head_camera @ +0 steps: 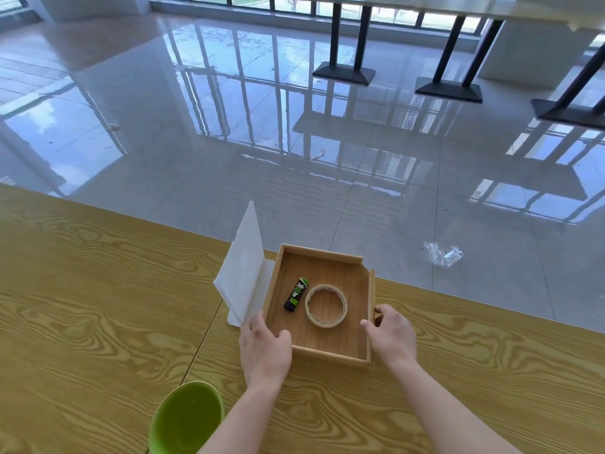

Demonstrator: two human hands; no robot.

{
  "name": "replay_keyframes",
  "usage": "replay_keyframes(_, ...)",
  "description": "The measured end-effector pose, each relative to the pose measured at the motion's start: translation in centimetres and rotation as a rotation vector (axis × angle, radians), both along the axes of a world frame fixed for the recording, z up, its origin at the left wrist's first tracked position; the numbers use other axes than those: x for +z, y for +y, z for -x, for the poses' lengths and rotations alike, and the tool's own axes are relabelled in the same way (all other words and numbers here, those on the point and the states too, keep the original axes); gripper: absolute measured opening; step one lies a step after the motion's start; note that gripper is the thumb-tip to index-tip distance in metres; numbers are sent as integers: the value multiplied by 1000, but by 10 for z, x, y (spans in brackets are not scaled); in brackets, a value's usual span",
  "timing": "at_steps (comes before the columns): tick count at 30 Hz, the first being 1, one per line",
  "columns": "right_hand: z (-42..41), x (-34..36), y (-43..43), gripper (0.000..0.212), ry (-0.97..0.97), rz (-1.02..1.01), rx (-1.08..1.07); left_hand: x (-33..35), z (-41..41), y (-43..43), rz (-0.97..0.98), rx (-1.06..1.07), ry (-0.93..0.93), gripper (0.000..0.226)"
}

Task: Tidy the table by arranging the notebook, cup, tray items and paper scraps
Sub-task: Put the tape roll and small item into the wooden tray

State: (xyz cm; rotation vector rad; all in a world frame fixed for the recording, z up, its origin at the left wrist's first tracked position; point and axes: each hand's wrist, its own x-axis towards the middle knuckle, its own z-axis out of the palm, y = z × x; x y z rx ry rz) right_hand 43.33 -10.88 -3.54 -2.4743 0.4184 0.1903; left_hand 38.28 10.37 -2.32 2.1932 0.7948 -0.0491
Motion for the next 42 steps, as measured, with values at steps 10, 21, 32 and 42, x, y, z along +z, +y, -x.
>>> replay_keyframes(10, 2, -1, -2, 47, 21, -17, 13, 1, -11, 9, 219, 285, -9, 58)
replay_keyframes(21, 7, 9, 10, 39, -368, 235, 339, 7, -5, -1, -248, -62, -148, 48)
replay_keyframes(32, 2, 8, 45, 25, -239, 259, 546, 5, -66, -7, -585, -545, -98, 14)
replay_keyframes(42, -5, 1, 51, 13, -226, 233, 498, -7, -72, -11, -516, -515, -69, 13)
